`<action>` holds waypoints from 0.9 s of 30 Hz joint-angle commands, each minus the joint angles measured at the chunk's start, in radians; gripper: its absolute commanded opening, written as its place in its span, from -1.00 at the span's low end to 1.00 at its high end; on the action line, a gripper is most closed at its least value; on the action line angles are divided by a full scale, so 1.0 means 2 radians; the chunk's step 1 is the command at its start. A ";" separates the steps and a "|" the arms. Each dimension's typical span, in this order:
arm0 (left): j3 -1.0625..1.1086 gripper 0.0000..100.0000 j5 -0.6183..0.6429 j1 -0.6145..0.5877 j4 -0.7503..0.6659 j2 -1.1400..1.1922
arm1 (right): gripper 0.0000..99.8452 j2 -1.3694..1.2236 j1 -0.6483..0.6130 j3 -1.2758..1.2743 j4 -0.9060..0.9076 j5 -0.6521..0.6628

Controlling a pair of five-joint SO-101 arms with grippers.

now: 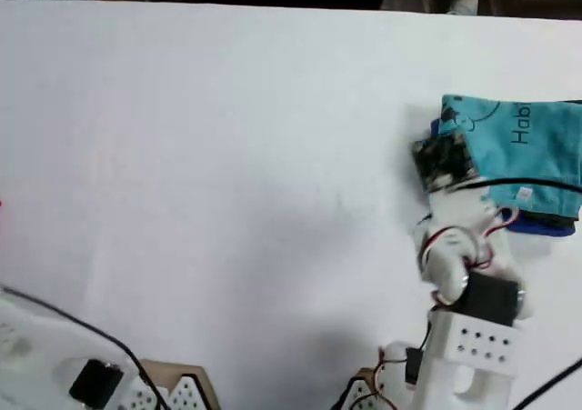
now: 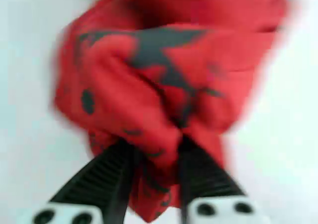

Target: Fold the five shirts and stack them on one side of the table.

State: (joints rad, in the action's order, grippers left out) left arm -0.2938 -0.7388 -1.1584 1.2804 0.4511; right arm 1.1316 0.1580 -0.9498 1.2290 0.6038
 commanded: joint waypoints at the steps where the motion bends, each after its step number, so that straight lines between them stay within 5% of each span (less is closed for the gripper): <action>1: -0.059 -0.95 0.054 0.127 0.122 -0.098 | -0.70 0.046 -0.020 -0.090 -0.050 -0.005; 6: -0.114 -0.95 0.065 0.350 0.236 -0.193 | -0.70 0.094 -0.043 -0.210 -0.138 -0.008; 13: -0.123 -0.95 0.065 0.580 0.246 -0.272 | -0.70 0.148 -0.080 -0.336 -0.181 -0.009; 20: -0.122 -0.92 0.065 0.604 0.251 -0.276 | -0.70 0.209 -0.079 -0.357 -0.168 -0.009; 27: -0.033 -0.44 0.062 0.557 0.252 -0.276 | -0.70 0.258 -0.079 -0.361 -0.129 -0.012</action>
State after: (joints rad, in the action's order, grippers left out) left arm -0.4473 -0.6176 -0.0061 1.7683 -0.0491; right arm 1.6042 0.0031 -1.6709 0.9528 0.5961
